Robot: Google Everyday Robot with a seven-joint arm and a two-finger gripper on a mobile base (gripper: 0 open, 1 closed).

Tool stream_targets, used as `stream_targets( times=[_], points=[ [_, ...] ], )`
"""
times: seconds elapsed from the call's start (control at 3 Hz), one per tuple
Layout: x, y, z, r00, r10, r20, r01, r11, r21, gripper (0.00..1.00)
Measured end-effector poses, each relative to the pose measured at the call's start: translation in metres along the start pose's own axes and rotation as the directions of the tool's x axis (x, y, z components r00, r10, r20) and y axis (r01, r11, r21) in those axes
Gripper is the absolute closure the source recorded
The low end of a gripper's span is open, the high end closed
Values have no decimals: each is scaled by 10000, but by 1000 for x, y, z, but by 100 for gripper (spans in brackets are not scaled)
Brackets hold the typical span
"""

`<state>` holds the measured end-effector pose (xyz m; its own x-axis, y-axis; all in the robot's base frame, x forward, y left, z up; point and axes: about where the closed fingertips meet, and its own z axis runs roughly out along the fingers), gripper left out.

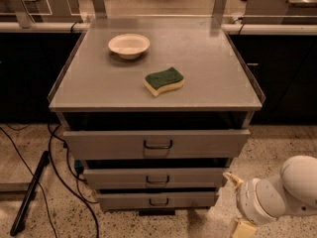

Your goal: Open bottom drawer

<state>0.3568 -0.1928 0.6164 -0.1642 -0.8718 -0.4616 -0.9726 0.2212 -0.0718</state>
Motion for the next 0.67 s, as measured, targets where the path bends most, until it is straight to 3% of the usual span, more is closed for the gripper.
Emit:
stream_targets(
  times=[0.33, 0.67],
  points=[
    [4, -7, 18, 9995, -257, 208, 250, 9991, 331, 0],
    [16, -23, 60, 9952, -808, 560, 752, 9926, 958, 0]
  ],
)
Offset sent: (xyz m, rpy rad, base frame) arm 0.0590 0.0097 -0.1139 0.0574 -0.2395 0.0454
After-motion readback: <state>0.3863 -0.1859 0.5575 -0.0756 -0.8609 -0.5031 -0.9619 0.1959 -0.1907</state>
